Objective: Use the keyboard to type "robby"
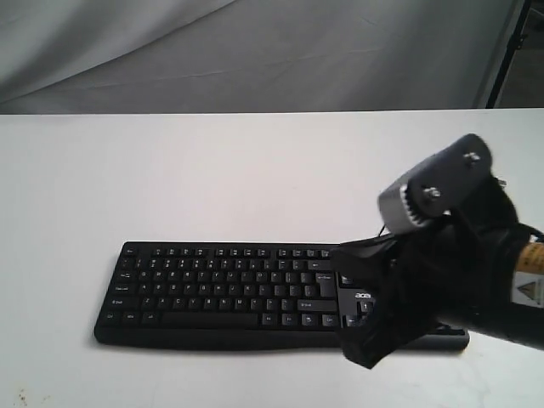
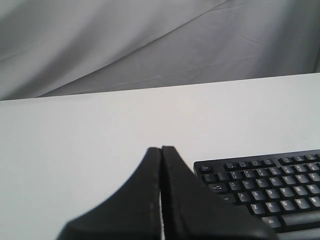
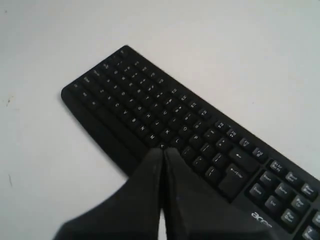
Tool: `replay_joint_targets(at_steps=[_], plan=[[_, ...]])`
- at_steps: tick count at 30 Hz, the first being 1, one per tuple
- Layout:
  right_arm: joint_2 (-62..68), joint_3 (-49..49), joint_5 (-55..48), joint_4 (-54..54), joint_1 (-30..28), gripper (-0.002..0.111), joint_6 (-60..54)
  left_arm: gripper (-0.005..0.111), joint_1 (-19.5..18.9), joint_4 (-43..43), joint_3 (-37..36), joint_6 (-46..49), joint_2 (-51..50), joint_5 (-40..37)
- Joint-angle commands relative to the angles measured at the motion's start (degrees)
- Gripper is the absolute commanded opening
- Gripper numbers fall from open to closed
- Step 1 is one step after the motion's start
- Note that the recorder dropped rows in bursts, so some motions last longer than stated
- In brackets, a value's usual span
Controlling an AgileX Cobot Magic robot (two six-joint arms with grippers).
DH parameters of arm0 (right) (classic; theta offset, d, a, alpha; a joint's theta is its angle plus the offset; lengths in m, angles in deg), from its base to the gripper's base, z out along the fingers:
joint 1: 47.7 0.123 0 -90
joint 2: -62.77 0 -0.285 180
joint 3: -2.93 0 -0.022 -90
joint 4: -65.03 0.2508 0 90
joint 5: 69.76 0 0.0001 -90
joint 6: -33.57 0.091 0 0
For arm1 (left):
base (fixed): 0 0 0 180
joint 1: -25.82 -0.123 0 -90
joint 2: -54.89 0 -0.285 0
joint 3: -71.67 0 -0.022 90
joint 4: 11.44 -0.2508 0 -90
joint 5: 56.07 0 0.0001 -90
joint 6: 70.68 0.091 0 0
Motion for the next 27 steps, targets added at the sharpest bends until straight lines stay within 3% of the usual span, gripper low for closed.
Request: replay_joint_targets(at_steps=[1,6,9,11,13,19,27], plan=[[-8.56,-6.94,5.47,-0.09,-3.36,0.000,0.25,0.000,0.36,-0.27,-0.25,-0.16,0.20,0.42],[-27.95,-19.01,17.45,2.00,-13.70,0.000,-0.18,0.000,0.36,-0.27,-0.25,-0.16,0.20,0.42],[-39.19,-21.78,13.88,2.00,-23.19,0.000,-1.74,0.000,0.36,-0.27,-0.25,-0.16,0.20,0.42],[-47.04,-23.27,5.23,2.00,-31.68,0.000,-1.74,0.000,0.36,-0.27,-0.25,-0.16,0.20,0.42],[-51.11,-24.41,2.73,2.00,-36.35,0.000,-1.74,0.000,0.36,-0.27,-0.25,-0.16,0.20,0.42],[-60.49,-30.24,1.97,1.68,-39.14,0.000,-1.38,0.000,0.36,-0.27,-0.25,-0.16,0.20,0.42],[-60.80,-30.24,-11.57,1.85,-39.14,0.000,-1.38,0.000,0.36,-0.27,-0.25,-0.16,0.20,0.42]])
